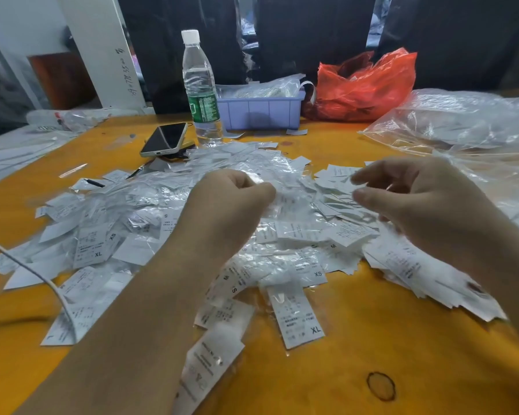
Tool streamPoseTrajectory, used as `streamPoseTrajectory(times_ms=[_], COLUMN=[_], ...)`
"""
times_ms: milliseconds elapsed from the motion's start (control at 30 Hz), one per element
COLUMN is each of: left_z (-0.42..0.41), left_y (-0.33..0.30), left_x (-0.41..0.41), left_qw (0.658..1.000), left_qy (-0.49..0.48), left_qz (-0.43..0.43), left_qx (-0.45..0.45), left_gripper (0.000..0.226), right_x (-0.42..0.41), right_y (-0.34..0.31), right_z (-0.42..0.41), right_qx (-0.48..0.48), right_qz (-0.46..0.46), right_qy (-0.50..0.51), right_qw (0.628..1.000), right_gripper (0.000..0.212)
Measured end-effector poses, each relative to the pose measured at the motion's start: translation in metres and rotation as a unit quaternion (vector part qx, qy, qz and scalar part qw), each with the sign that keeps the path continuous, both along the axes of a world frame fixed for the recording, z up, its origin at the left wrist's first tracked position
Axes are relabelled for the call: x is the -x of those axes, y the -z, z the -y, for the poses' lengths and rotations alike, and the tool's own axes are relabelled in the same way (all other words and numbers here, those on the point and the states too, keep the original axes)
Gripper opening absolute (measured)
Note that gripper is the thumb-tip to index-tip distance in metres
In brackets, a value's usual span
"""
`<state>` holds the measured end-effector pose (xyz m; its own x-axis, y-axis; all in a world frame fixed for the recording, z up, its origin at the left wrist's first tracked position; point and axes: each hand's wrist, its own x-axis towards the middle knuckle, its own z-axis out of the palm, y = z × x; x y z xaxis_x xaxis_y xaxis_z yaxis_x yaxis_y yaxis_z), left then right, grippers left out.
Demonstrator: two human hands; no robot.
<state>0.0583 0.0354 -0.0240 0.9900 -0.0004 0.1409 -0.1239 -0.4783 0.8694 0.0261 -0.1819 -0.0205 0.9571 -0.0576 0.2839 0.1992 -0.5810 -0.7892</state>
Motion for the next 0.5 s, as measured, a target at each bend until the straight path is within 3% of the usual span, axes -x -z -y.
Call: streamPoseTrajectory(times_ms=[67,200,367,500], left_z=[-0.001,-0.002,0.003,0.014], left_y=[0.004,0.005,0.004,0.006], left_x=[-0.001,-0.001,0.003,0.01], left_qw=[0.998,0.99,0.989,0.993], left_qy=[-0.036,-0.08,-0.071,0.014], left_qz=[0.008,0.0,0.043,0.044], left_qx=[-0.059,-0.117,-0.125,-0.106], left_gripper=[0.018,0.007,0.009,0.008], right_x=[-0.001,-0.003,0.0,0.0], right_y=[0.003,0.013,0.01,0.014], right_z=[0.003,0.0,-0.006,-0.007], right_qx=[0.156,0.289,0.323,0.319], right_qz=[0.057,-0.04,-0.142,-0.079], right_qy=[0.035,0.026,-0.022,-0.017], right_qw=[0.986,0.956,0.935,0.944], right_gripper=[0.01,0.023,0.039,0.008])
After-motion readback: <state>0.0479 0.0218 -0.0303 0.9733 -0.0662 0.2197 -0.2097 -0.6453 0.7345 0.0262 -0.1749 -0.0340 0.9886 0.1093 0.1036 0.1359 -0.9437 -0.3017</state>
